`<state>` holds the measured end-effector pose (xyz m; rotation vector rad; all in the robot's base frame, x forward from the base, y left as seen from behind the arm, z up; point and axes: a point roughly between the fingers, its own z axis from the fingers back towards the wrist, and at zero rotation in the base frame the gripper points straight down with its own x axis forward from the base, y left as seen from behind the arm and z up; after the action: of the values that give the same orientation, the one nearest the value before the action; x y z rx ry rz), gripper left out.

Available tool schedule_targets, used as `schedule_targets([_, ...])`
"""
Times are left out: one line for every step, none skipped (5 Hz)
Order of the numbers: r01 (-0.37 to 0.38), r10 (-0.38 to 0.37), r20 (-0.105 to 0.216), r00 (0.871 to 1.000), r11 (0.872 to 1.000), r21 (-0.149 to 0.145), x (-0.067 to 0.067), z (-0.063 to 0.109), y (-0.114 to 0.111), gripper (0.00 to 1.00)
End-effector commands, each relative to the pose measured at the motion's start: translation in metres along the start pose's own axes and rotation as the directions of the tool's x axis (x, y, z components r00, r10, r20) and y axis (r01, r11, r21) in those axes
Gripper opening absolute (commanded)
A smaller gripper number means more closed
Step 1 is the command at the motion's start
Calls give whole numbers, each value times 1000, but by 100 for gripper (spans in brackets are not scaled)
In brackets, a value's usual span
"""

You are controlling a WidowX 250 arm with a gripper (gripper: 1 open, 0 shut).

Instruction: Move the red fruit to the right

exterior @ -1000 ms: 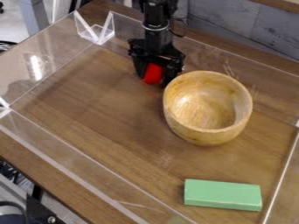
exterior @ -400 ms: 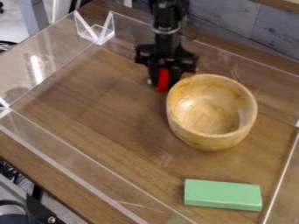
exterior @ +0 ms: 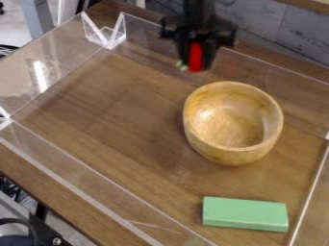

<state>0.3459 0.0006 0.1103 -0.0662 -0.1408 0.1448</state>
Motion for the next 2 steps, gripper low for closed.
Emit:
schedule_targets([73,-72,65,995,997,-12,-6,20,-20,0])
schedule_targets([198,-197,39,980,980,-23,-23,23,-42,0])
